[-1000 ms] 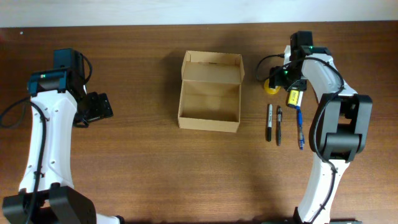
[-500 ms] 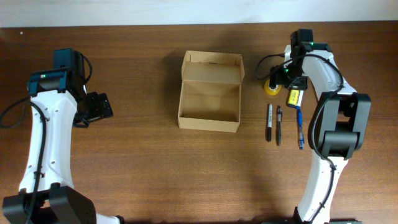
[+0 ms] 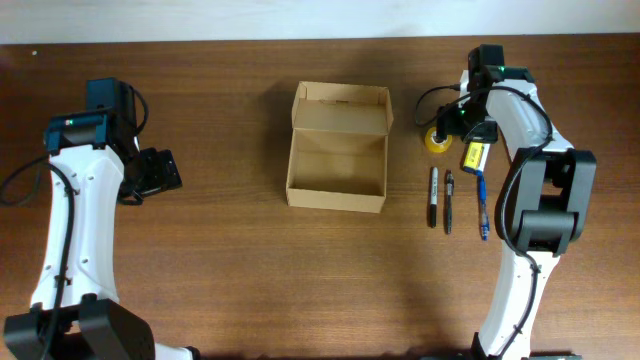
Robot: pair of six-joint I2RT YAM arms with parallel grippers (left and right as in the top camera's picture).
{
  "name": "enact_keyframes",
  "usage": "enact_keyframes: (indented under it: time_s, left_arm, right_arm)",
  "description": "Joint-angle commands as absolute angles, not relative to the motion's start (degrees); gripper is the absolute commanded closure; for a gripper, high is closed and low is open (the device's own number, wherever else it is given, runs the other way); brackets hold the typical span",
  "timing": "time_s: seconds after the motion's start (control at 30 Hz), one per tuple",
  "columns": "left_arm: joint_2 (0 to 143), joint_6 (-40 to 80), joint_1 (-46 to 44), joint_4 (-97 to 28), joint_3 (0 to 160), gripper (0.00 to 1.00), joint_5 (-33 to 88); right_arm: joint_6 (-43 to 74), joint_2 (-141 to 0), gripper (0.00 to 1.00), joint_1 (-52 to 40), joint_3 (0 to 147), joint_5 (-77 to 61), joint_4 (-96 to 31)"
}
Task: Pack container
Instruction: 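Lower the right gripper into the tape roll's hole and grip it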
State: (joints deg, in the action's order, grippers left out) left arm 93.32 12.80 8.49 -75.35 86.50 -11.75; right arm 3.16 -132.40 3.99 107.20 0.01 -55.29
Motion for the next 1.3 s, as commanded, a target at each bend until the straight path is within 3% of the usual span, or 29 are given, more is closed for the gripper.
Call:
enact_keyframes:
  time_s: [0.0, 1.07, 1.1, 1.13, 1.17, 1.27]
  left_arm:
    - [91.8, 11.9, 8.8, -75.2, 86.4, 0.0, -11.4]
    - [91.8, 11.9, 8.8, -75.2, 86.4, 0.0, -11.4]
    - [91.8, 11.9, 8.8, -75.2, 86.4, 0.0, -11.4]
    - [91.8, 11.9, 8.8, -75.2, 86.4, 0.0, -11.4]
    - [91.8, 11.9, 8.8, -75.2, 86.4, 0.0, -11.3]
    - [91.8, 11.9, 8.8, -75.2, 86.4, 0.0, -11.4]
  right_arm:
    - [3.2, -133.6, 0.24, 4.3, 107.9, 2.9, -55.1]
    - [1.9, -135.5, 0.25, 3.8, 105.6, -0.8, -53.8]
    - [1.9, -135.5, 0.26, 3.8, 105.6, -0.8, -53.7]
    - [1.9, -135.5, 0.37, 3.8, 105.6, -0.8, -53.7]
    - [1.9, -135.5, 0.42, 3.8, 105.6, -0.8, -53.7]
    - [1.9, -135.5, 0.35, 3.8, 105.6, -0.8, -53.6]
